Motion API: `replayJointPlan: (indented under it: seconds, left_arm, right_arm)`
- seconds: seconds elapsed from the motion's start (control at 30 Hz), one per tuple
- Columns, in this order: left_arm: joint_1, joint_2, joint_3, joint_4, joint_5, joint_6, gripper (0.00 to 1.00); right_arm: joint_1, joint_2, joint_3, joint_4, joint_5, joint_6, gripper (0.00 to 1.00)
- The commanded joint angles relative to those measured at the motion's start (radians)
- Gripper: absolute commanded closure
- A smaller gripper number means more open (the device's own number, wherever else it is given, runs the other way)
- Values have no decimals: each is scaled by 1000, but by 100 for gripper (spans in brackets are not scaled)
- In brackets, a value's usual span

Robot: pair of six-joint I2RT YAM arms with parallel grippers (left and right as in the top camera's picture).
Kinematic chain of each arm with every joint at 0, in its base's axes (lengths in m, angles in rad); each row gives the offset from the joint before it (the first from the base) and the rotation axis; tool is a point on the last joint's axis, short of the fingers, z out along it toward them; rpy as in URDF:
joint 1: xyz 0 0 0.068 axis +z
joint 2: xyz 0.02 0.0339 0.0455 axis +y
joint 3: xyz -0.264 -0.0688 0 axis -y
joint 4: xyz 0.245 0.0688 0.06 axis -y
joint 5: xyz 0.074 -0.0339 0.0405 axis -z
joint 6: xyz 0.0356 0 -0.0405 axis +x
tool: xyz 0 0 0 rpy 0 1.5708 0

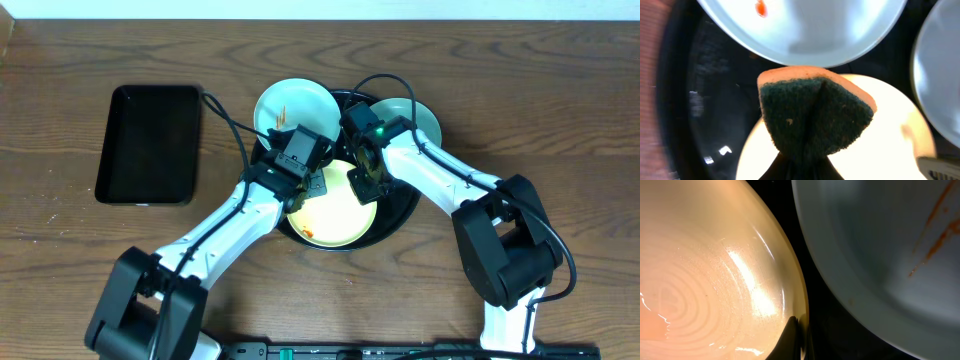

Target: Clean dirty plates on tray and stack at the side

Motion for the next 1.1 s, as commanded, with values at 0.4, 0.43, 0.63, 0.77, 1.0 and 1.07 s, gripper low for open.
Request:
replayJointPlan:
  seconds: [0.4,0.43,0.63,0.77,1.0,1.07]
  left_arm:
    - [3,178,-14,79,229,-22,93]
    - [3,178,-14,77,205,-7,92]
    - [3,177,-14,0,-45,5,92]
    - [3,177,-13,-8,-126,53,93]
    - [3,128,-10,-12,-151,64,93]
    - [3,84,-10,-16,-194,65,93]
  right_arm:
    - [-6,7,-10,-18,27,-8,99]
    - [-6,7,-10,-17,26,-8,99]
    - [-6,7,-10,-18,27,-8,99]
    - [-6,7,-10,-18,26,-8,99]
    - [-6,7,-10,-21,26,-8,99]
    - [-6,7,-10,-21,27,-8,99]
